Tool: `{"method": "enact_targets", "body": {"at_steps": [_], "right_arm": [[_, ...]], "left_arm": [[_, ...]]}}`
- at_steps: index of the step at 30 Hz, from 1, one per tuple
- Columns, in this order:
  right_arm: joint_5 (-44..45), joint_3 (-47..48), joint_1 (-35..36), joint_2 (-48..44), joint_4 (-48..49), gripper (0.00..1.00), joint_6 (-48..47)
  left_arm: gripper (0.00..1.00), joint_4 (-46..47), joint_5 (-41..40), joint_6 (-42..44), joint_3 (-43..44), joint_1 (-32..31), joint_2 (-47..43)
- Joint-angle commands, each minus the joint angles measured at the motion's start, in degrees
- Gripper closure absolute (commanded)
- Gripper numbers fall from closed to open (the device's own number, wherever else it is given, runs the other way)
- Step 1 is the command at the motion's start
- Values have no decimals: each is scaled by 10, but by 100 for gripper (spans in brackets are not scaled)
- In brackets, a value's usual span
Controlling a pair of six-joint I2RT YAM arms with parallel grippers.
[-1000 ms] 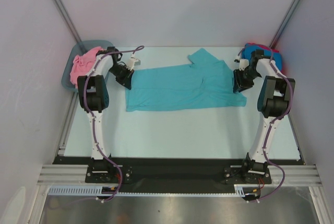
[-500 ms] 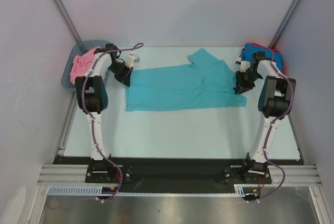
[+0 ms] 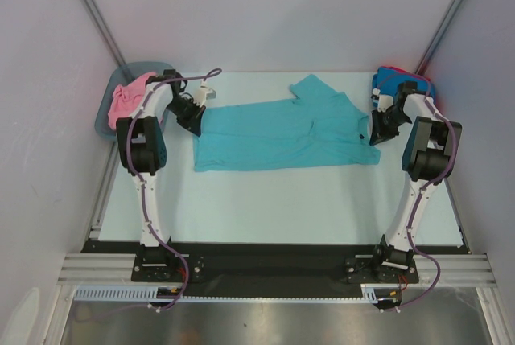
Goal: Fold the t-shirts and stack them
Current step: Fold the tshirt
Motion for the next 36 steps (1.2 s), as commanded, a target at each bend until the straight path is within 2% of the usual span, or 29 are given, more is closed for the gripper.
{"method": "enact_targets", "body": {"at_steps": [1,2,5,9,12,15,16,17,18,36], "right_arm": [[8,-2,-2,16,4,88,-3],[8,-1,-1,16,3,79,-3],[10,2,-1,16,4,67,-2],[14,2,1,16,5,61,-1],[19,-2,4,17,8,65,-1],[25,-9,11,17,11,80,-2],[31,-12,13,16,13,91,-2],[34,-14,15,15,15,98,-2],[36,-18,19,14,16,100,-4],[51,-15,33,18,25,100,1]], "left_arm": [[100,1,2,2,-3,-18,-39],[100,1,1,2,-3,-18,-38],[100,1,1,1,-3,-19,-37],[100,1,1,2,-2,-20,-36],[100,1,0,2,-1,-21,-35],[100,2,0,2,-1,-22,-35],[100,1,-1,2,-1,-22,-35],[100,1,-1,2,-1,-22,-36],[100,1,-1,2,-1,-22,-36],[100,2,-32,2,2,-20,-60]]}}
